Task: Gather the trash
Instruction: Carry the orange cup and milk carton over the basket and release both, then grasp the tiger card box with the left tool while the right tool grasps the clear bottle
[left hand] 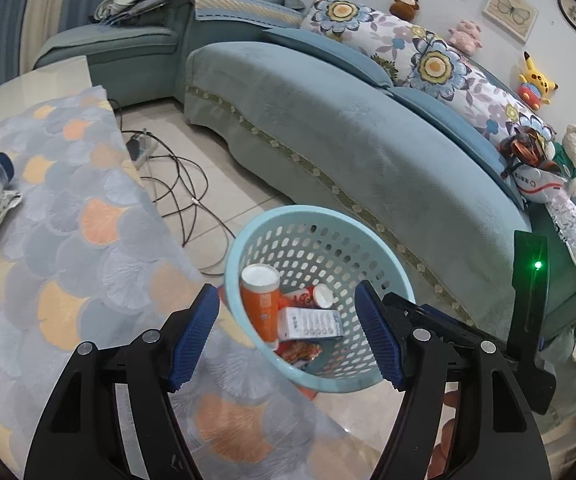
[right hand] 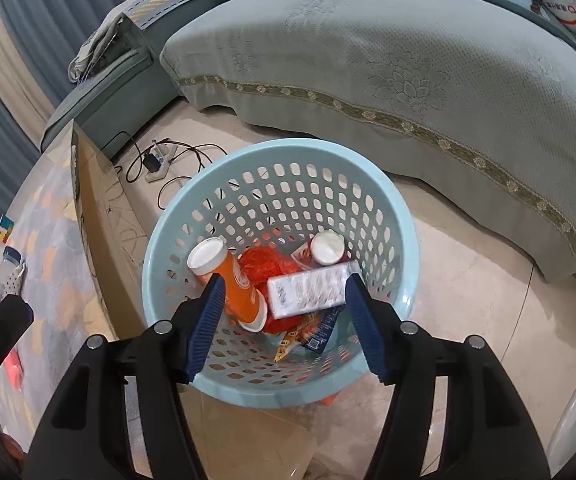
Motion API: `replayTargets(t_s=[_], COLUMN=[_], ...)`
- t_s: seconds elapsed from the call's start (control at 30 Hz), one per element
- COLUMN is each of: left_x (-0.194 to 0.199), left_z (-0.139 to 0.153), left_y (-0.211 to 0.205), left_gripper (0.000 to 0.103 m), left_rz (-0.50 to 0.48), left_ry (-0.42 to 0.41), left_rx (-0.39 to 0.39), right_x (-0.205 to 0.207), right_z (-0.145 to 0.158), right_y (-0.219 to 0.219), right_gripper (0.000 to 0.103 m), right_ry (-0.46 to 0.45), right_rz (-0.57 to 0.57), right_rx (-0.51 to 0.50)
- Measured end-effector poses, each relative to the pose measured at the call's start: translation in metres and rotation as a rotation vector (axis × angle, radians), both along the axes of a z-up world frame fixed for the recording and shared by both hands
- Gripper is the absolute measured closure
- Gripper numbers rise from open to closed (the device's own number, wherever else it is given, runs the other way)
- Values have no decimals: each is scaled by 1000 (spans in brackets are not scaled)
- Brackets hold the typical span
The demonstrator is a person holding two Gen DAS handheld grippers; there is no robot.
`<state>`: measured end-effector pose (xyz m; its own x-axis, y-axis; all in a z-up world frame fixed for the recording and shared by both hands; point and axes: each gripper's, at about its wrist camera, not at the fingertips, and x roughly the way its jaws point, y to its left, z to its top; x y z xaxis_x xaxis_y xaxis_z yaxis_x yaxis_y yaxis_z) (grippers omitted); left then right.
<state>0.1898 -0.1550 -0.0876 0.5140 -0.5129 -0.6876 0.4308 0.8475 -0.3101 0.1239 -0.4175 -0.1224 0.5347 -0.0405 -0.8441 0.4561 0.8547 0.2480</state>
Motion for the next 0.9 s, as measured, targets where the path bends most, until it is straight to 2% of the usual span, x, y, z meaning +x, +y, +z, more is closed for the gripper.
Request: replayTargets(t_s=[0.17,0.4,0.57,0.63,0.8,0.9], left_x=[-5,-17,-19,-19,-12,-3], left_z=[13,56,84,90,84,73], left_y=[7,51,115,154,243,287], left_gripper=[35,35,35,35,35,35], left_rz=[28,145,296,385,580,660], left_ry=[-28,-128,-178,-176,-135,-107], left_rx=[-12,-45,-81,-99,-107,-72], right_x=[0,-5,-2,3,17,26], right_z=[15,61,91,100,106,103], right_y=[16,53,99,126,194,231], right_gripper=[44,44,44,44,44,44], right_ry=[-41,-178,-263,-284,-298,-308], right_rz=[50,160,283,354,522,615], right_rx=[-42,-59,-52,-59,-59,-44])
